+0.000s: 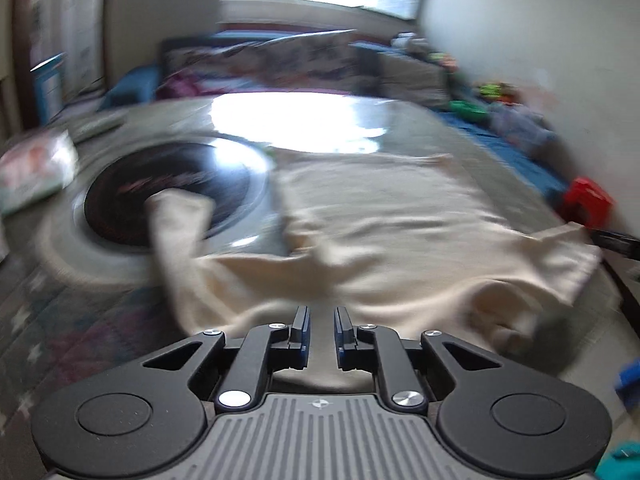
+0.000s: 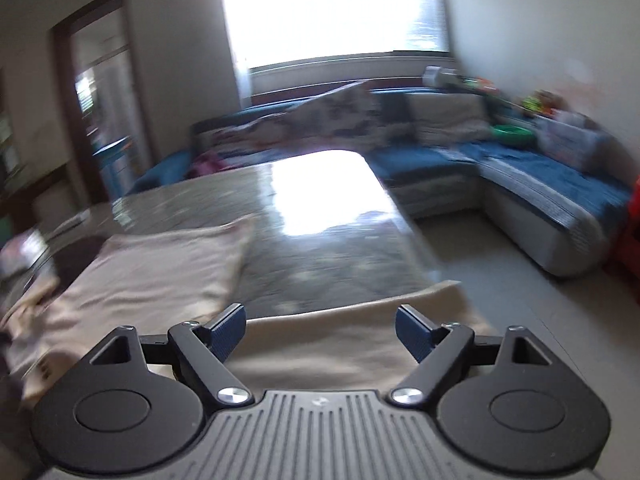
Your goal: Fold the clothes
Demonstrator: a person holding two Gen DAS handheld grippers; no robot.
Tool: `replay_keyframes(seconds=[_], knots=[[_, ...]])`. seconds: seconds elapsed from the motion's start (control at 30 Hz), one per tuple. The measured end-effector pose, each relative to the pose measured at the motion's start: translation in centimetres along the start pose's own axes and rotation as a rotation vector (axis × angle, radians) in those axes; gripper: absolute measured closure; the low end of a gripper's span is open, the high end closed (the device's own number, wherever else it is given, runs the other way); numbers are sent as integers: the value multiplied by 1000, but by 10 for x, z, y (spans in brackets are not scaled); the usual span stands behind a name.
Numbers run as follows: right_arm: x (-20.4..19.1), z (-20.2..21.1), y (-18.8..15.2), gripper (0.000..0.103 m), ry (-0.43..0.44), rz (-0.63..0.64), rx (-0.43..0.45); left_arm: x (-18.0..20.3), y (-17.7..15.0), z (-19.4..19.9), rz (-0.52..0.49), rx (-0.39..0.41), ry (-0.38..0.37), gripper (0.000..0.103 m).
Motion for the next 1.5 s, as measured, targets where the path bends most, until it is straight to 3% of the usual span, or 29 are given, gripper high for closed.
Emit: replay_keyframes(seconds=[0.17, 0.27, 0.43, 0.53, 0.67, 0.77, 0.8, 0.97, 1.03, 1.17, 1.27, 1.37, 1.5], knots=[[-79, 0, -23, 36, 175, 194, -92, 60, 3, 6, -99, 17, -160, 88], [-112, 3, -38, 44, 248, 272, -138, 80, -1, 3, -116, 4, -211, 82], [-148, 14, -72, 57, 318, 385, -203, 88, -11, -10, -58, -74, -241, 78], [-156, 18, -84, 60, 333, 415, -219, 86, -15, -17, 23, -110, -251, 70], [-158, 21, -89, 60, 333, 427, -220, 84, -14, -25, 119, -123, -256, 70], [-160, 26, -91, 60, 333, 445, -217, 83, -13, -32, 154, -125, -252, 78], [-160, 27, -92, 60, 332, 451, -214, 83, -13, -34, 166, -128, -253, 95], [-164, 29, -96, 60, 340, 492, -214, 81, -7, -11, 232, -117, -406, 96], [-166, 30, -98, 60, 345, 511, -216, 74, -3, 0, 226, -99, -427, 96], [-169, 31, -102, 60, 356, 551, -220, 62, -8, -1, 200, -124, -386, 96], [-172, 32, -105, 60, 364, 581, -222, 65, -8, 5, 118, -105, -367, 94], [-174, 32, -107, 64, 367, 605, -226, 69, 0, 8, 1, -55, -280, 94], [-175, 25, -108, 68, 346, 601, -235, 82, 11, 5, -127, 0, -213, 80]])
Point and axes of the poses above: each gripper's, at about its wrist camera, not at the fingertips, and z roughly against the way its jaws point, x to its right, y to its top, the point moved 10 cm from there along -z, roughly the way its jaws point, and after that the axes turned 11 degrees about -z, right-handed, at the moved point
